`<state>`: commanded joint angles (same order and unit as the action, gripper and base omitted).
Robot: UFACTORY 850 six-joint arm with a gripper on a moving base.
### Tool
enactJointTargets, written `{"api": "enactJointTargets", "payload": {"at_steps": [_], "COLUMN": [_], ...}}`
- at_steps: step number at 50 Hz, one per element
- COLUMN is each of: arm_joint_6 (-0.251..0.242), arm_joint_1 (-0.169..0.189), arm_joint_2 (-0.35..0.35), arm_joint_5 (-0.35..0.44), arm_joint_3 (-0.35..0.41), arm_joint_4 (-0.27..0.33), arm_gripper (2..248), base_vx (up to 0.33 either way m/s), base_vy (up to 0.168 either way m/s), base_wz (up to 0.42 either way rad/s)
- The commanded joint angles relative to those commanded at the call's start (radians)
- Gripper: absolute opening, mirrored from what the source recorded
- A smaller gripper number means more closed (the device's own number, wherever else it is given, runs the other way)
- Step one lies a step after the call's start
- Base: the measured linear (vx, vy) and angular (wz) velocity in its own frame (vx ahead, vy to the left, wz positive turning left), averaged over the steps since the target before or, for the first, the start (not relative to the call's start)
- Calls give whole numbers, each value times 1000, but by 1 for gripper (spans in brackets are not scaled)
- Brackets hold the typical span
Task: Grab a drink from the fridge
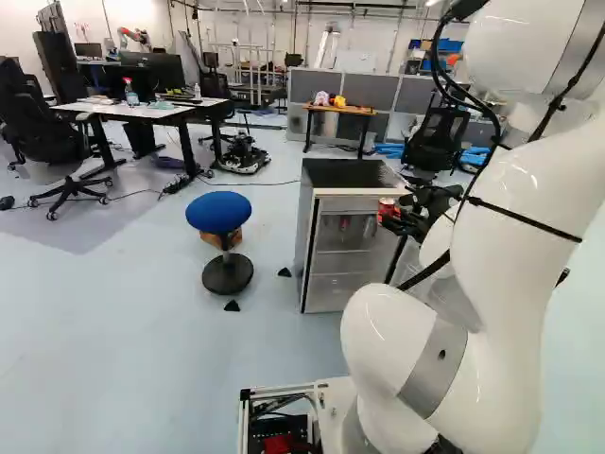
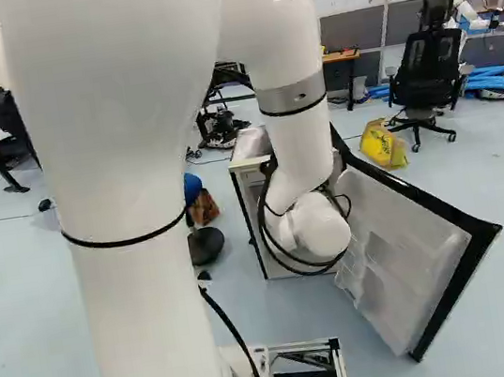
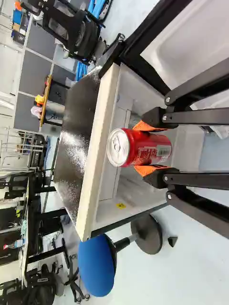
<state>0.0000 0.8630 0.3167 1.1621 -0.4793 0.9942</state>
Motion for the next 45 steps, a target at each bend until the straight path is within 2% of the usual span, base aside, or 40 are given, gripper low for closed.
{"api": "enactJointTargets", "payload": {"at_steps": [27,45], "arm_joint_6": [0,0], "arm_joint_1": [-15,-37], "arm_joint_2": [-77,-104], "arm_joint_5": [-68,-84], "arm_joint_3": [-4,-33], "arm_joint_4": [-43,-77], "arm_gripper": [92,92], "base_vx": [0,0], "base_vy": [0,0], "base_wz": [0,0]}}
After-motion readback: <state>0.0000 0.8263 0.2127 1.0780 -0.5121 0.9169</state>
